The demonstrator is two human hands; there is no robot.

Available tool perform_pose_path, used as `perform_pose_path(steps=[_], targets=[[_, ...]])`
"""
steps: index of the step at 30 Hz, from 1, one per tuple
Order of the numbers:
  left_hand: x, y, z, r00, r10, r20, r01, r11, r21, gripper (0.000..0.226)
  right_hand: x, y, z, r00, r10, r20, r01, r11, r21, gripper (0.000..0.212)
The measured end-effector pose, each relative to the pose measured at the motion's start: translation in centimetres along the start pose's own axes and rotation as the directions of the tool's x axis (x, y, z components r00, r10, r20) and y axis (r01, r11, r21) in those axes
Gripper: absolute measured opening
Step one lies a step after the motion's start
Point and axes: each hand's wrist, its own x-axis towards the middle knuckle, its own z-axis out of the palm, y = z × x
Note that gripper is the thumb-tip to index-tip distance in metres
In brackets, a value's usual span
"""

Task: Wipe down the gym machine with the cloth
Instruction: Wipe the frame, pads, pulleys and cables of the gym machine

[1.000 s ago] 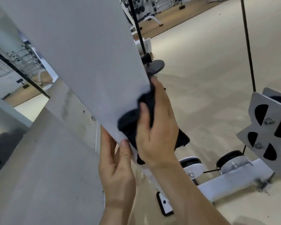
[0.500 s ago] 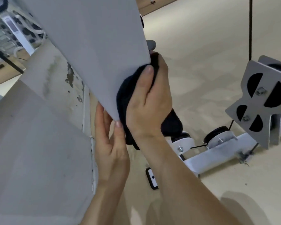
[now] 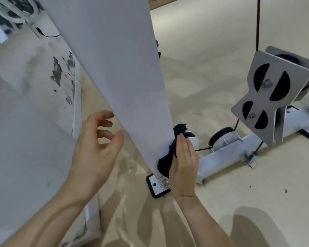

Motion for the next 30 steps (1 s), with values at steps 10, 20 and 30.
perform_pose_path(steps=[10, 20, 30], targets=[[-10.1, -11.8, 8.5, 0.761, -0.152, 0.631, -0.075, 0.945, 0.319, 0.04, -2.3, 0.9, 1.4, 0.886, 0.462, 0.026, -0.457, 0.864, 0.209, 0.023], [-10.4, -12.6, 10.3, 0.834, -0.483, 0.266, 0.551, 0.754, -0.359, 0.03, -1.5, -3.8, -0.6, 0.576, 0.639, 0.51, -0.765, 0.201, 0.611, 0.015], [-1.0, -4.6, 5.4, 0.985, -0.169, 0.038, 0.134, 0.605, -0.785, 0.037, 5.3, -12.3, -6.8, 0.732, -0.53, 0.429, 0.652, 0.728, -0.213, 0.04]])
